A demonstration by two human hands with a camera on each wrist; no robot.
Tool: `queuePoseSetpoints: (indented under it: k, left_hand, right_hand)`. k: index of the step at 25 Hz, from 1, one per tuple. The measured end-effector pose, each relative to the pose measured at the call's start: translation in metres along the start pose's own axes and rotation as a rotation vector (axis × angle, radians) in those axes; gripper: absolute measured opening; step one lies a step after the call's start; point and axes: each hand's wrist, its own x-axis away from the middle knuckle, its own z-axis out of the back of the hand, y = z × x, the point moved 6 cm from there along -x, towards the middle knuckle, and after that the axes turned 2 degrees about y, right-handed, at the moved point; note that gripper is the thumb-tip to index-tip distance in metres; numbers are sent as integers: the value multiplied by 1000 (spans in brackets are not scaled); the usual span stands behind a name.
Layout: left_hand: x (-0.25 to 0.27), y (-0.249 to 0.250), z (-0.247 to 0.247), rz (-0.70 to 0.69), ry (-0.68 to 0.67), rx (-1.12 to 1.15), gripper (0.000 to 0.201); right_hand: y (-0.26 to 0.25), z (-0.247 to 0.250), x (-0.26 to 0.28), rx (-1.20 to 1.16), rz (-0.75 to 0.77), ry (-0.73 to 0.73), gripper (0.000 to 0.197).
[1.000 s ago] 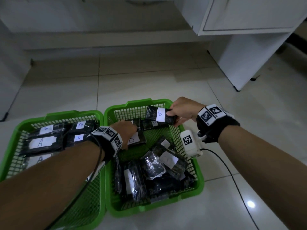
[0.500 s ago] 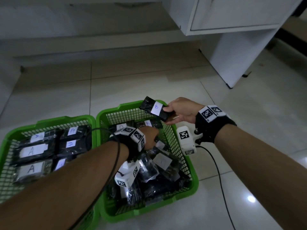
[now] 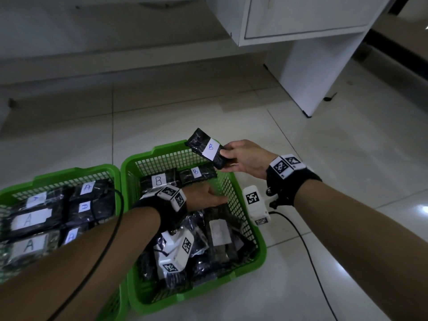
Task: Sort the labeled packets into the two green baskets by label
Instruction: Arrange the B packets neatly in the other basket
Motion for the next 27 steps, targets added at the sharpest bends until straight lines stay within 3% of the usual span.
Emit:
queuePoseSetpoints:
  k: [2, 4, 7, 9, 12, 15, 18, 20, 24, 27]
  left_hand:
    - [8, -6, -6, 7, -94, -95, 43]
    - [18, -11, -10, 39, -160, -178, 51]
    - [30, -13, -17, 53, -185, -142, 47]
    - [38, -11, -22, 34, -184, -107, 46]
    - [43, -10, -23, -18, -127, -51, 52]
    - [48, -13, -17, -47, -154, -99, 49]
    - [54, -20, -3, -80, -123, -62, 42]
    - [55, -28, 16, -114, -6, -98, 33]
    - [35, -44, 67, -98, 296, -228, 22]
    - [4, -60, 73, -9, 195, -441, 29]
  right_hand:
    - [1, 0, -2, 17, 20, 15, 24]
    - [-5, -5, -2, 176, 70, 40, 20]
    - [-25, -28, 5, 910, 265, 76, 17]
    - [-27, -50, 10, 1214, 273, 41, 13]
    - [-19, -65, 6, 1371, 167, -43, 25]
    - [-4, -74, -4, 1444, 131, -84, 10]
    - [6, -80, -6, 1513, 188, -85, 4]
    - [5, -81, -3, 1547, 251, -80, 4]
    - [6, -88, 4, 1636, 288, -139, 23]
    - [12, -88, 3, 1685, 282, -186, 26]
